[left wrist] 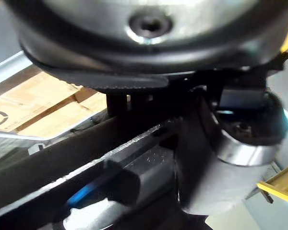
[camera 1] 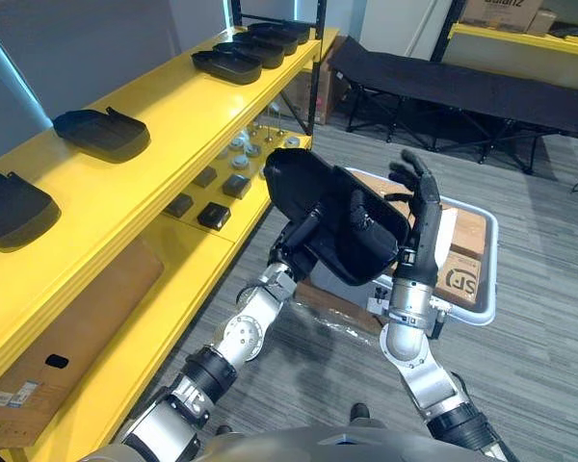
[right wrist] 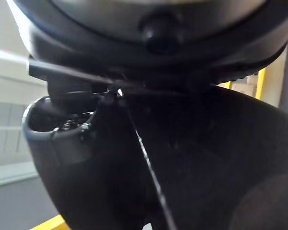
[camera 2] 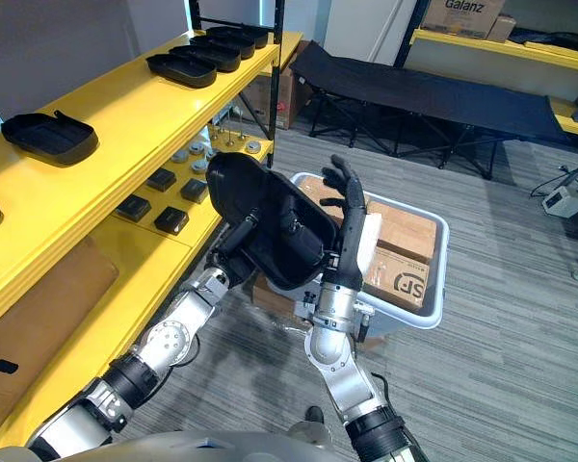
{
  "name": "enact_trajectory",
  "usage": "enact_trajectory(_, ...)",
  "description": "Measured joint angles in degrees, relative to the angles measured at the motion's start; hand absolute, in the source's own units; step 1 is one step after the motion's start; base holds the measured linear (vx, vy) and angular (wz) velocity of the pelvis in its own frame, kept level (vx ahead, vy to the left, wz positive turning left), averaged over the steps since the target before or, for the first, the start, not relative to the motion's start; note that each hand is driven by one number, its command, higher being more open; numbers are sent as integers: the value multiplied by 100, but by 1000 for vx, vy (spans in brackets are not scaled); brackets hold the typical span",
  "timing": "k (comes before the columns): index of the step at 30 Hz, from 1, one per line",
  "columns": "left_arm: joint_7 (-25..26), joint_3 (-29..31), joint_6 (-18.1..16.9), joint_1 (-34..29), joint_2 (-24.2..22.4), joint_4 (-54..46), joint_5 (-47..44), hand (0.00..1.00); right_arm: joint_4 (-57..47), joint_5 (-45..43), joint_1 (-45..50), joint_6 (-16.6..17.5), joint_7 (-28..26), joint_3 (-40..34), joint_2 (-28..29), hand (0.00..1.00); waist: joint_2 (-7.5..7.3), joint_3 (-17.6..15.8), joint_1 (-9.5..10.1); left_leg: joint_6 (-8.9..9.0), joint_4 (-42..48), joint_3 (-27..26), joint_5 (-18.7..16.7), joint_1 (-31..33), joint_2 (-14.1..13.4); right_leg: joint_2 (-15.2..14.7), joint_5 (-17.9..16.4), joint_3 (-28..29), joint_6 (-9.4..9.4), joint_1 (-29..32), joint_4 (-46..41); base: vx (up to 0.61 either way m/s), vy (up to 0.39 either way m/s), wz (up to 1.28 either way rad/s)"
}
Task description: Walk over and take three plastic housings, then place them on the shelf
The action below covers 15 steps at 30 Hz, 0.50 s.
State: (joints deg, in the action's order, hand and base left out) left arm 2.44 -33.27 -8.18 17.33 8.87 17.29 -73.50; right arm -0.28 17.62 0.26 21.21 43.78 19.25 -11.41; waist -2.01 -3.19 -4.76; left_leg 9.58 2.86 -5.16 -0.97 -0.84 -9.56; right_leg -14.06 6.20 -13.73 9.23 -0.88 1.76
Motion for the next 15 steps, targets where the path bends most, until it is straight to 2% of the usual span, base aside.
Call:
enact_trajectory(2,307,128,-91,-160,-42,-231,373,0,0,-14,-85,-209,-50,41,20,100,-2,-1,0,5,-3,-4,-4,-16,1,5,0,-7,-1,0,-5,0,0,0)
enact_trajectory(4,804,447,-187,-559,-259,-717,1312,0,1,-19,-85,-422,-147,51,39,100,-2,-1,29,10,-11,-7,-14,-28,-2,10,-7,-7,-11,0,-13,0,0,0)
enact_trajectory(8,1634,729,-168,-863,-485,-1321,2764,0,28,-251,-20,-764,-310,44,159,100,-2,-2,120,12,-23,-10,-15,-66,-6,13,-31,-8,-31,-7,-58,0,0,0)
enact_trajectory(11,2463,1089,-166,-929,-747,-1600,4174,0,78,-287,154,-874,-426,54,397,100,-5,-4,172,13,-24,-3,-14,-76,-7,13,-51,-17,-43,-16,-76,0,0,0)
enact_trajectory(15,3811,1813,-157,-1032,-911,-1774,6751,0,233,-694,320,-916,-633,72,496,100,-5,-5,167,19,-76,-1,-7,-118,-13,20,-77,-22,-81,-25,-79,0,0,0)
